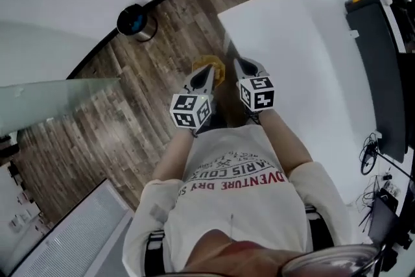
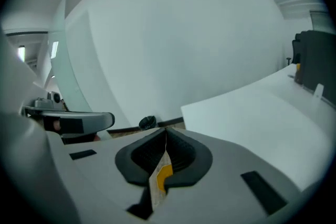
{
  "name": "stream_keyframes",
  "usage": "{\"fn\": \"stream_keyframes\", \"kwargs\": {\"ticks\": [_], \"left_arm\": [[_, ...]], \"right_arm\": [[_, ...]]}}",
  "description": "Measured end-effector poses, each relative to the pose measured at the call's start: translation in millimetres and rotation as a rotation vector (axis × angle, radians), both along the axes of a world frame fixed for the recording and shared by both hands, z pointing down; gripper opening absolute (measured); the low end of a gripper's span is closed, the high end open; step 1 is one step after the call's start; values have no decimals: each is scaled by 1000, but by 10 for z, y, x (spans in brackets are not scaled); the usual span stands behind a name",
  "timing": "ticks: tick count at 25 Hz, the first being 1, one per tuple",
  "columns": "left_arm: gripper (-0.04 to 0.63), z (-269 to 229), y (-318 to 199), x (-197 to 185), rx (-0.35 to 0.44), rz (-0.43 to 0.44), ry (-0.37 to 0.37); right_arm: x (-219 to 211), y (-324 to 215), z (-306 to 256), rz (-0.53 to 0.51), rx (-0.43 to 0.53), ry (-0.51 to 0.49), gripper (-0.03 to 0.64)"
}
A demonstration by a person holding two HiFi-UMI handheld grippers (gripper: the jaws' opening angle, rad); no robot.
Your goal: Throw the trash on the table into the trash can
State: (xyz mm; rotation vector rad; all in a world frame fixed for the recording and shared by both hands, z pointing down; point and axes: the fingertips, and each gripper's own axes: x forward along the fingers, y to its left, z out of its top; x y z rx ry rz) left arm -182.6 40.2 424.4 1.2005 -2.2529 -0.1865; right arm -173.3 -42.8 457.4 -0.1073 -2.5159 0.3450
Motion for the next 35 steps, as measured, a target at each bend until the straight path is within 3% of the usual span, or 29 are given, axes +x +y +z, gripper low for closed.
{"fn": "stream_keyframes", "kwargs": {"ticks": [6,9,15,22,28,35], "left_arm": [[23,-684,-1014,238,64,246,-94],[23,-944,-1681,558,112,396,-126],[23,-1237,-2771,1677,195,684,-127],[23,-1315,-3371,3079,245,955,-168],[23,-1299,-3451,3844,262,1065,-179],[23,-1245,-3457,4107,240,1087,-180]], "right_arm": [[705,-927,-807,240,116,-151,26],[1249,-1503,-1049,406,166,-188,26],[2657,-2409,-1309,722,246,-205,25],[4187,-2804,-1316,990,272,-188,26],[4917,-2827,-1293,1088,288,-181,25],[5132,-2796,-1240,1118,277,-210,25]]}}
